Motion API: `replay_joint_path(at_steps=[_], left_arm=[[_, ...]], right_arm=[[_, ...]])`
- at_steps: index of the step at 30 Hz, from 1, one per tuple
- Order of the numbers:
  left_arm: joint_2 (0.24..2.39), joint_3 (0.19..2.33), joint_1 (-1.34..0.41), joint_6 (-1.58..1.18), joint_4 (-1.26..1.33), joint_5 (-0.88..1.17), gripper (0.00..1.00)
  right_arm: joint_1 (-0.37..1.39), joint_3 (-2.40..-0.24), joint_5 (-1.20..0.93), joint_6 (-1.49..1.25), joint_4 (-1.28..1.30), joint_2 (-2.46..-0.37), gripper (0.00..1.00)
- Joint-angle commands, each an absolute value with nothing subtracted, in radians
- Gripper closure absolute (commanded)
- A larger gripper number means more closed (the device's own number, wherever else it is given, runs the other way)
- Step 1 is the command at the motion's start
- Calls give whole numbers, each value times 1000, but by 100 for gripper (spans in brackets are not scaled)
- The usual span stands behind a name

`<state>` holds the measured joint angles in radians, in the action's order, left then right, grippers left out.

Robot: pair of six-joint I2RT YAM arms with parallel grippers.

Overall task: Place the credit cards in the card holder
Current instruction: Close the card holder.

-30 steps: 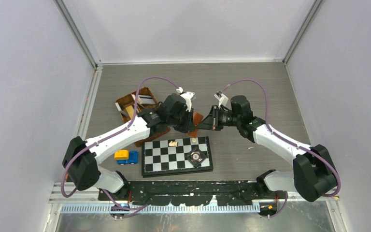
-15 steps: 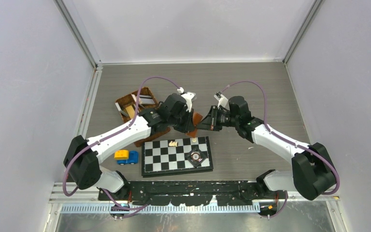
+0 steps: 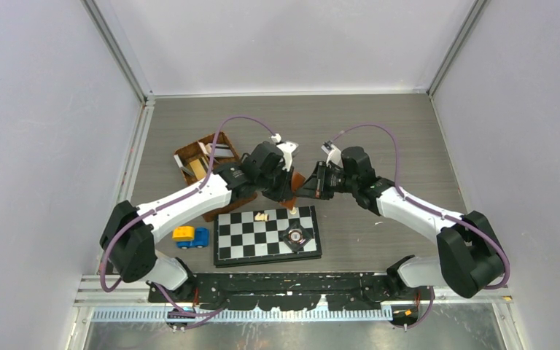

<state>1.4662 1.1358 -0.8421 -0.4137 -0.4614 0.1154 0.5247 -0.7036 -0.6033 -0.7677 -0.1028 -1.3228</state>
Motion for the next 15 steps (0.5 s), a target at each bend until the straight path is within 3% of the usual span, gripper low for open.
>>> replay_joint_path(at_steps=[1,15], left_arm=[[1476,1196,-931,-428,-312,411,100],[1491,1187,-947,-436,-267,497,100]], right_arm=[[558,-777,-559,-812,-317,-1332,99],[573,-754,-496,-848,-417,-1359,100]])
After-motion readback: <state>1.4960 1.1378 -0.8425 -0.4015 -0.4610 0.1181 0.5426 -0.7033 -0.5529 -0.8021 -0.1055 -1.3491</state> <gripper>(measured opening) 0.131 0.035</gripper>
